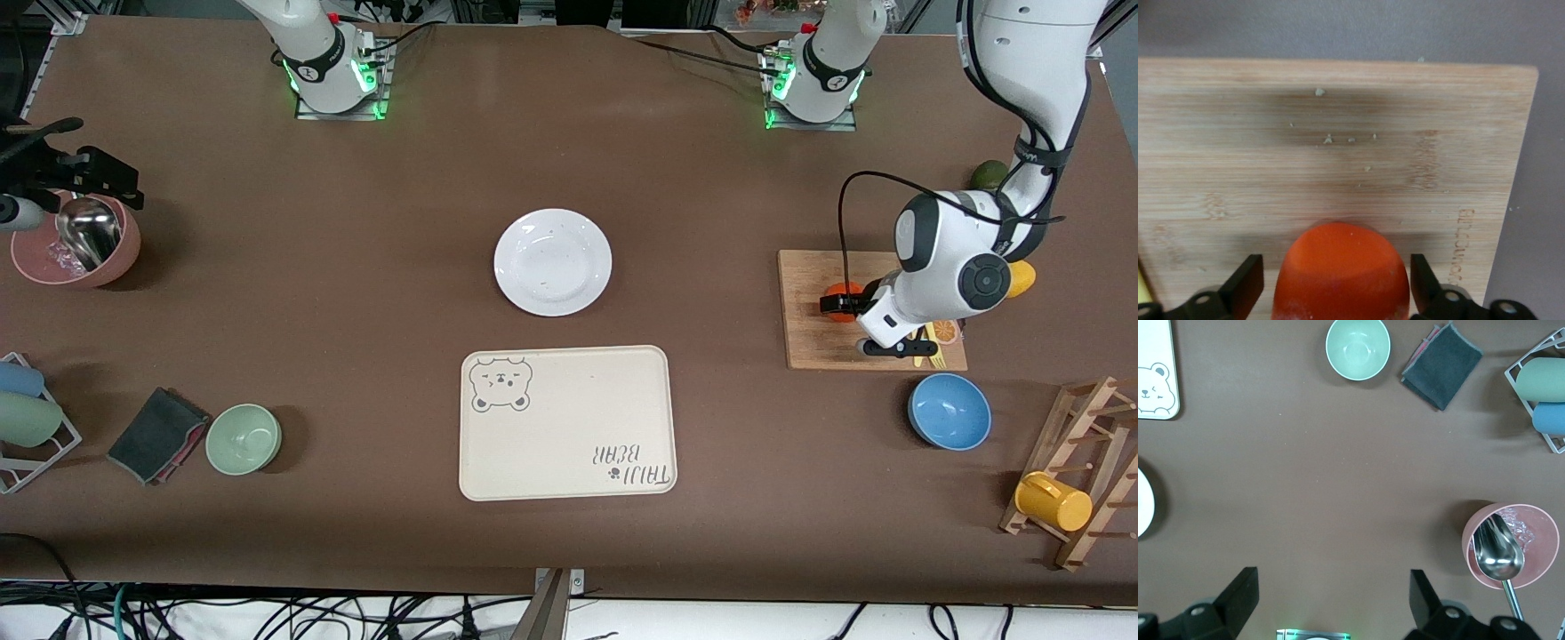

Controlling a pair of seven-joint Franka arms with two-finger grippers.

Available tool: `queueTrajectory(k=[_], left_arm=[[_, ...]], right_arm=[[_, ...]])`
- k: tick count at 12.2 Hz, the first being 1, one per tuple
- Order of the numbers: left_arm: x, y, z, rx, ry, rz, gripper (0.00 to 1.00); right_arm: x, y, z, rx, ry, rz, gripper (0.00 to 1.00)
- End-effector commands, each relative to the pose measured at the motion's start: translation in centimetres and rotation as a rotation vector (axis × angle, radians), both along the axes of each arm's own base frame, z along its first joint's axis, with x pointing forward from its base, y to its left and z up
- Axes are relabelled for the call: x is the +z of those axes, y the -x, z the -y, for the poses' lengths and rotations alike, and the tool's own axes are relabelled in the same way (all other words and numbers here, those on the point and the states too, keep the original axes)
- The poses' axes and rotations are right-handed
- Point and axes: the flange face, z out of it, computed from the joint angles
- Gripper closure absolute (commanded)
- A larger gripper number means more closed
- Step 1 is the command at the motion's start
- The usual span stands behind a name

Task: Place orange and plate with both arms
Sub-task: 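Carry the orange with the left gripper over the white plate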

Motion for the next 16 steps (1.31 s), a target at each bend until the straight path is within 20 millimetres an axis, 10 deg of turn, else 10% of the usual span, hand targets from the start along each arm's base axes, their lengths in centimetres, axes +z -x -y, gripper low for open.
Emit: queueTrajectory(k=[1,4,10,13,16], left_arm=[[0.4,-0.6,0.6,-0.005,-0.003,0.013,0.81],[2.9,-2.3,6.4,0.083,-0.017,0.042,1.00],[8.1,-3.3,29.9,0.284,0.136,0.049,1.00],[7.7,0.3,42.0,0.276,0.148,0.039,1.00],[5.4,5.0,49.7,0.306,0.168,0.068,1.00]], right_arm=[[0.6,0.0,0.0,0.000,-0.001,-0.002,0.00],[0.5,0.0,0.0,0.000,-0.001,-0.002,0.00],[0.5,0.0,0.0,0.000,-0.001,-0.002,0.00],[0.5,0.0,0.0,0.000,-0.001,-0.002,0.00],[0.5,0.0,0.0,0.000,-0.001,-0.002,0.00]])
